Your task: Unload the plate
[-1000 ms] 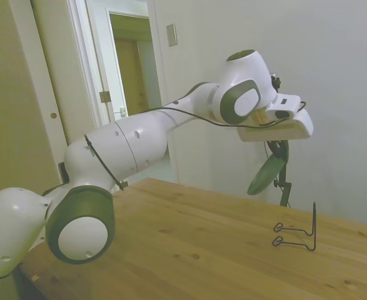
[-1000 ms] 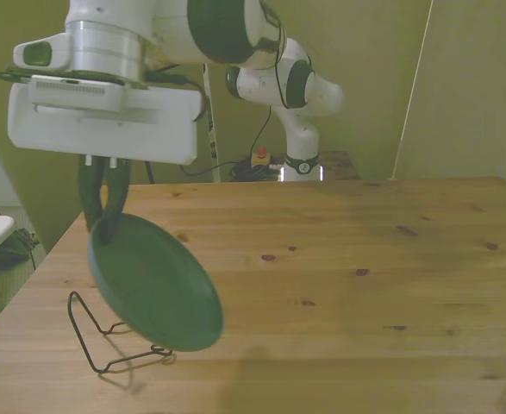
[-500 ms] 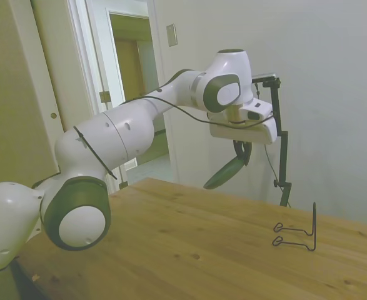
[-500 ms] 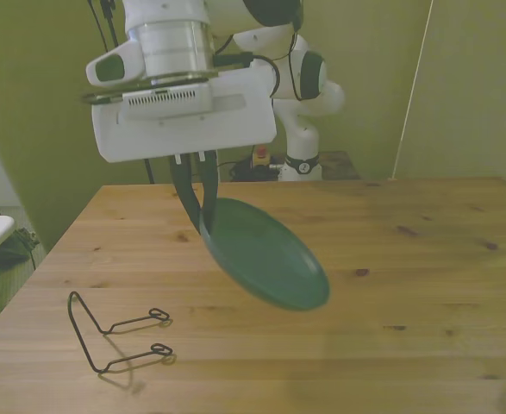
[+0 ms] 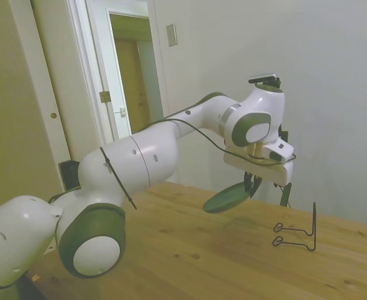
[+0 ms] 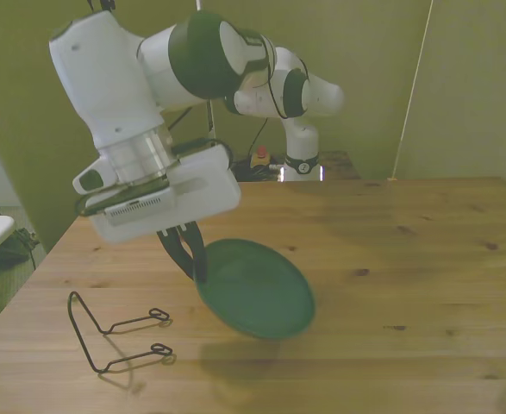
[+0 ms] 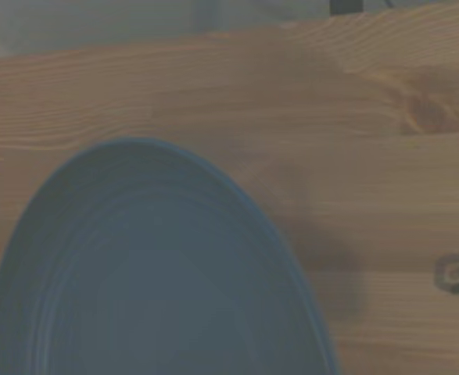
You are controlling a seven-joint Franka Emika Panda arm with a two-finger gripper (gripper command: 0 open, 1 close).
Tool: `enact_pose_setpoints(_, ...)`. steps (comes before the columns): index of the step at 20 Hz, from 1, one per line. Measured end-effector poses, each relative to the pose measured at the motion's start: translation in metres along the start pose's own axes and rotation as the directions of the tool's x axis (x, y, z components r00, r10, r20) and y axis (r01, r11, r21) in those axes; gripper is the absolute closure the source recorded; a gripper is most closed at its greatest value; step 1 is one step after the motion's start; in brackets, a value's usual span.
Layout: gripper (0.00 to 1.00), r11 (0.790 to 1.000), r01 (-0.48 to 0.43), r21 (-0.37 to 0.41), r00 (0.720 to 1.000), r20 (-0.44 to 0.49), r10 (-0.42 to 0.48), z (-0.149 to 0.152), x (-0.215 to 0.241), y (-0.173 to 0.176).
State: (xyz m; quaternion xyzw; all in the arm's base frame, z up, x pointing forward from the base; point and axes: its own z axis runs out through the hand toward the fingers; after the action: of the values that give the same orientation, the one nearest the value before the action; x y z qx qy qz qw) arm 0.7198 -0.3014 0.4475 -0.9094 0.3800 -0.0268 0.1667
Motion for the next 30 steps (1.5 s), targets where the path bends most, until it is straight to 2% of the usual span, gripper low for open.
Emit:
enact_pose_setpoints(5,1.00,1.000,0.022,-0.007,0.999,0.050,-0.021,0.041,0.009,0.014)
enact_pose_setpoints(9,1.00,1.000,0.015,-0.011,0.998,0.067,-0.014,0.055,0.016,0.028)
enact_pose_setpoints(10,0.00,1.000,0.015,-0.011,0.998,0.068,-0.014,0.056,0.016,0.029)
enact_pose_setpoints(23,0.00,0.999,0.033,-0.008,0.997,0.063,-0.032,0.054,0.017,0.030)
enact_pose_setpoints(26,0.00,0.999,0.042,0.001,0.998,0.038,-0.042,0.036,0.014,0.024)
enact_pose_setpoints(30,0.00,0.996,0.081,0.027,0.997,-0.021,-0.080,-0.012,-0.002,-0.006)
